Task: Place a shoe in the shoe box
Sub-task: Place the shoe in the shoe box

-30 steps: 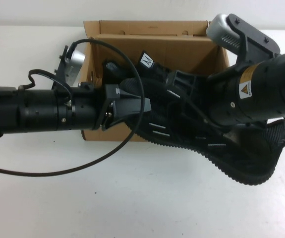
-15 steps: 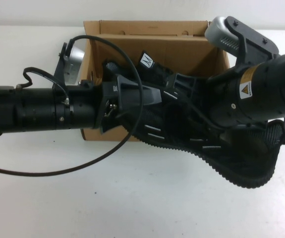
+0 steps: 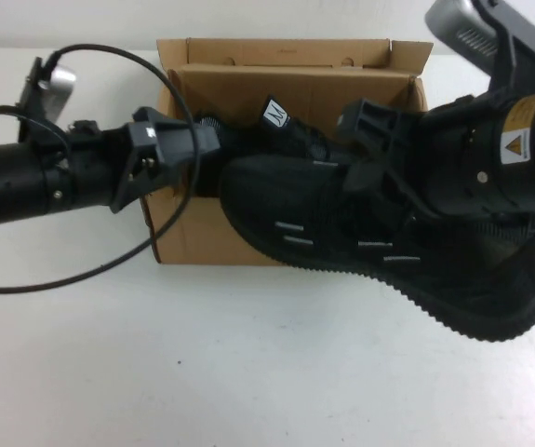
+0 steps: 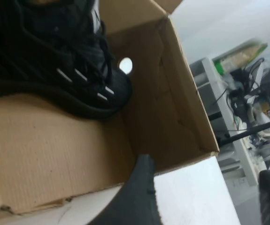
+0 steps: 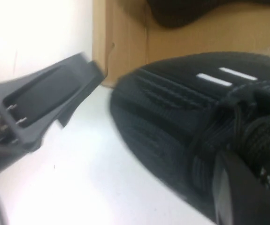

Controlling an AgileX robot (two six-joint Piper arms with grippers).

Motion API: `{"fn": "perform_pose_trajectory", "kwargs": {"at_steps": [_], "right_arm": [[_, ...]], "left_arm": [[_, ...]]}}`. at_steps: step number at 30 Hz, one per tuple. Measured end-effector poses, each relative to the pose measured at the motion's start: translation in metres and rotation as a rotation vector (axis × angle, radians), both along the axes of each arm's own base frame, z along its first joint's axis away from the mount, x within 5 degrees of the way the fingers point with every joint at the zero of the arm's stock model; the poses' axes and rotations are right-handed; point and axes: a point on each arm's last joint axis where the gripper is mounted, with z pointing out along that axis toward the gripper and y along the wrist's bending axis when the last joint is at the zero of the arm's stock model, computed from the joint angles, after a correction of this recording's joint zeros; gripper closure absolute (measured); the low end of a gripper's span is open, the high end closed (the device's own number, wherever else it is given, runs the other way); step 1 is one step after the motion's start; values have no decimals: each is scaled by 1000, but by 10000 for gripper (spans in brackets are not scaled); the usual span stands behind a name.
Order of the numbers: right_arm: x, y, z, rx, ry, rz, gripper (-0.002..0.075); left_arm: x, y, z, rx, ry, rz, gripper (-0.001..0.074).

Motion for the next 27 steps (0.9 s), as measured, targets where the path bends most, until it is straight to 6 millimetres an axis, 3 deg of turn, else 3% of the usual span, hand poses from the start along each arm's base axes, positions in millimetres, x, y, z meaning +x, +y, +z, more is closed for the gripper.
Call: {"fn": "perform_pose_trajectory", "kwargs": {"at_steps": [3,5,6,9,11,12,16,23,27], "right_arm": [[7,-8,1,10,-11,-38,721],[15,-14,3,16,-47,-38,721],[19,-16,3,14,-78,-21,721],[32,-18,3,17,-144,39,721],[43,-17,2,16,-168,81,722],[49,-16,2,11,-176,98,722],[76,-13,0,-10,-195,158,722],[126,5,-7,-22,-200,200,722],[150,17,-19,-52,-189,240,722]], "left_arm": [[1,11,3,-36,-3,-7,68],[1,19,5,-63,-16,-27,123],[1,23,6,-62,-22,-36,181],[1,32,10,-25,-52,-78,520],[2,39,12,14,-72,-104,643],[2,41,13,32,-80,-117,671],[-2,46,19,124,-115,-155,724],[-21,55,42,344,-199,-103,736],[-34,57,58,387,-244,-76,736]]}}
